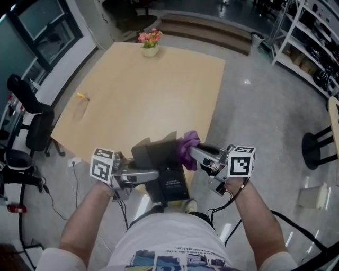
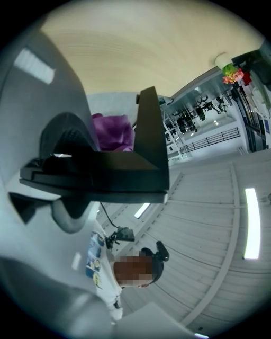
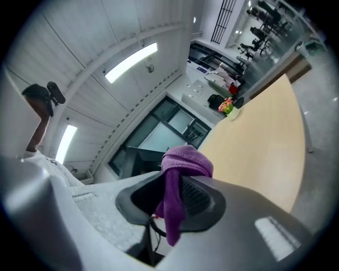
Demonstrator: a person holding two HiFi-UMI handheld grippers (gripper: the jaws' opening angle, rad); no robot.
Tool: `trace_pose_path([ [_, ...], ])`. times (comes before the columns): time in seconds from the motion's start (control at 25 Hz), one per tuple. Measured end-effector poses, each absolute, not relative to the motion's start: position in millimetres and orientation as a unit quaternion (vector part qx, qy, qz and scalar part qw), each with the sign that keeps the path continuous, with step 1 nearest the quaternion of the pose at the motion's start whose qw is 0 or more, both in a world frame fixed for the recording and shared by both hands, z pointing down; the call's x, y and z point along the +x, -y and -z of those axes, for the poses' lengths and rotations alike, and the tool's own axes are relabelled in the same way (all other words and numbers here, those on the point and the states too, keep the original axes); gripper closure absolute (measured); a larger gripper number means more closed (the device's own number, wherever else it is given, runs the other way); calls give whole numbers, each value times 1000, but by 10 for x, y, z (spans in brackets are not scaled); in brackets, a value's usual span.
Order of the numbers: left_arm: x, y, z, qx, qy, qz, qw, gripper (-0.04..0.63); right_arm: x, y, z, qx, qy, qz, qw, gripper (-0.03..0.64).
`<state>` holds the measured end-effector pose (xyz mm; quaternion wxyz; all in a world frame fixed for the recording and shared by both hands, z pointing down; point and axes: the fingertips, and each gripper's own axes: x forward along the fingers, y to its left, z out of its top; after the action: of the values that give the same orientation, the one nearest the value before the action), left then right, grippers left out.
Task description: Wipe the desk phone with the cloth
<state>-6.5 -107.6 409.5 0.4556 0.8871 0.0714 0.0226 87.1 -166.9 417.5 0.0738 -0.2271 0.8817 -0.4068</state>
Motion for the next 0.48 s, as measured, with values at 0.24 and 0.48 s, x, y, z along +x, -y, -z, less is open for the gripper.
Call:
trace_pose_path([
  [0.24, -43, 1081, -4147, 887, -69, -32, 456, 419, 578, 1360, -4147, -152, -906, 392, 45, 528],
  [0.48, -62, 1141, -4130, 889, -62, -31, 453, 419, 583, 1041, -4421, -120, -913, 390, -24, 529],
])
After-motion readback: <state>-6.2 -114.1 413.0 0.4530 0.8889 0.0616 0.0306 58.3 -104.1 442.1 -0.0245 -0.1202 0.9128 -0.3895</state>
